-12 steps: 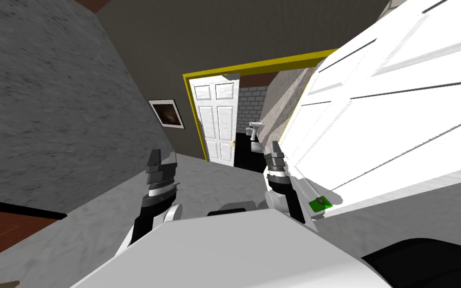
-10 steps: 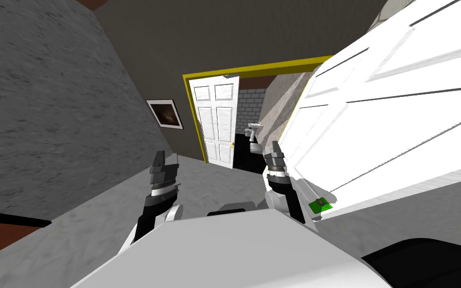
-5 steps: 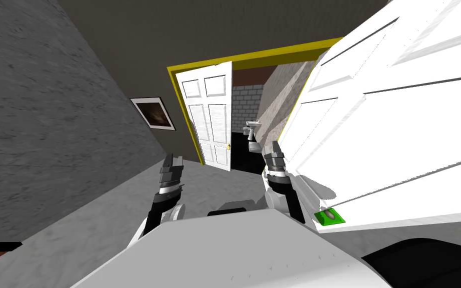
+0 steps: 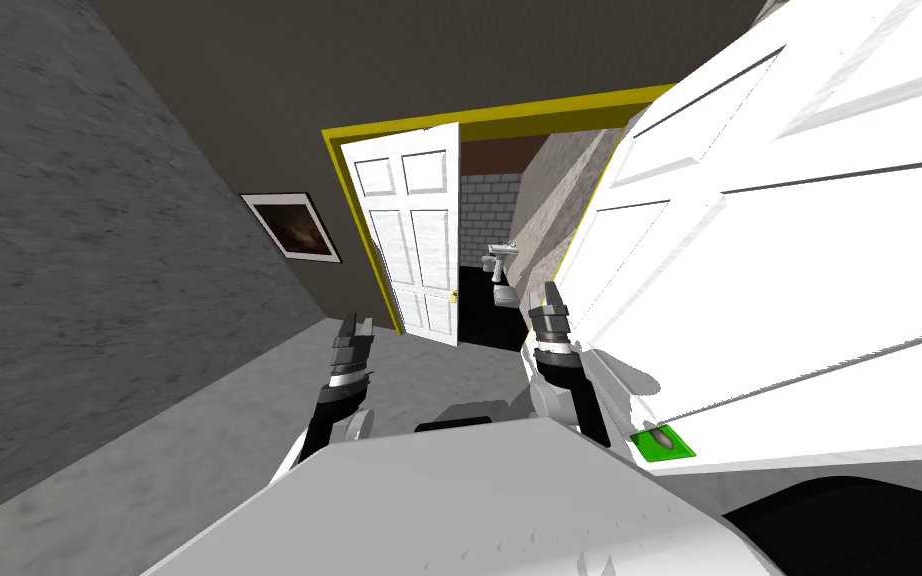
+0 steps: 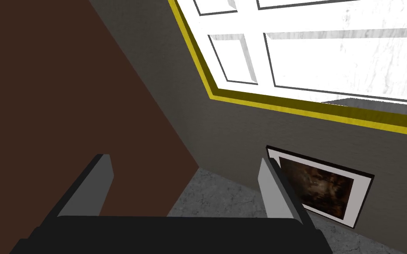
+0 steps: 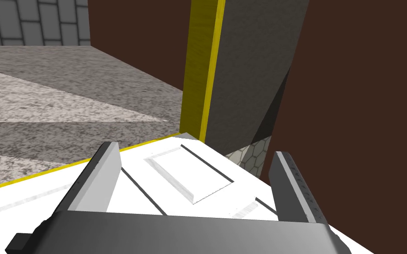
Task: Pull the door open
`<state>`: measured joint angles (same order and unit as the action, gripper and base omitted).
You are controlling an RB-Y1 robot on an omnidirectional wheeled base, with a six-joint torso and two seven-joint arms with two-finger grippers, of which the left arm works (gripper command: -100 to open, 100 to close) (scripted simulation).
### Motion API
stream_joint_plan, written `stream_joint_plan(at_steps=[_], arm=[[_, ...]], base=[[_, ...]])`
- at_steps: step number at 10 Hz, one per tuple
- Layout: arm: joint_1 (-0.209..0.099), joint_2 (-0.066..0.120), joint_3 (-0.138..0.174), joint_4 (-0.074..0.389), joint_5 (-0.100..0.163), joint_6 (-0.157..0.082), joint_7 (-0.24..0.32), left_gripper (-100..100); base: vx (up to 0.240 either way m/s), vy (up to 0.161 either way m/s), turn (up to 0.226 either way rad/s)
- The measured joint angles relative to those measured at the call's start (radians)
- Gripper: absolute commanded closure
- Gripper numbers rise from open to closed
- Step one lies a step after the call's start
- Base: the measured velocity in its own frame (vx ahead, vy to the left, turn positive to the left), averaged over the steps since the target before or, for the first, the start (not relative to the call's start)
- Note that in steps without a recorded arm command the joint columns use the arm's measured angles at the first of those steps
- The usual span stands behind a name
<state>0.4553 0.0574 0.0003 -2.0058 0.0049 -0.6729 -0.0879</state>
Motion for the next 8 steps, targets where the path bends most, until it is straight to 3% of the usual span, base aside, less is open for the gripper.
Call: stream_joint_plan(at_steps=[8], arm=[[-0.062, 0.037, -0.002, 0.192, 0.014, -0.013, 0.045, -100]], base=[[0.105, -0.038, -0.077]])
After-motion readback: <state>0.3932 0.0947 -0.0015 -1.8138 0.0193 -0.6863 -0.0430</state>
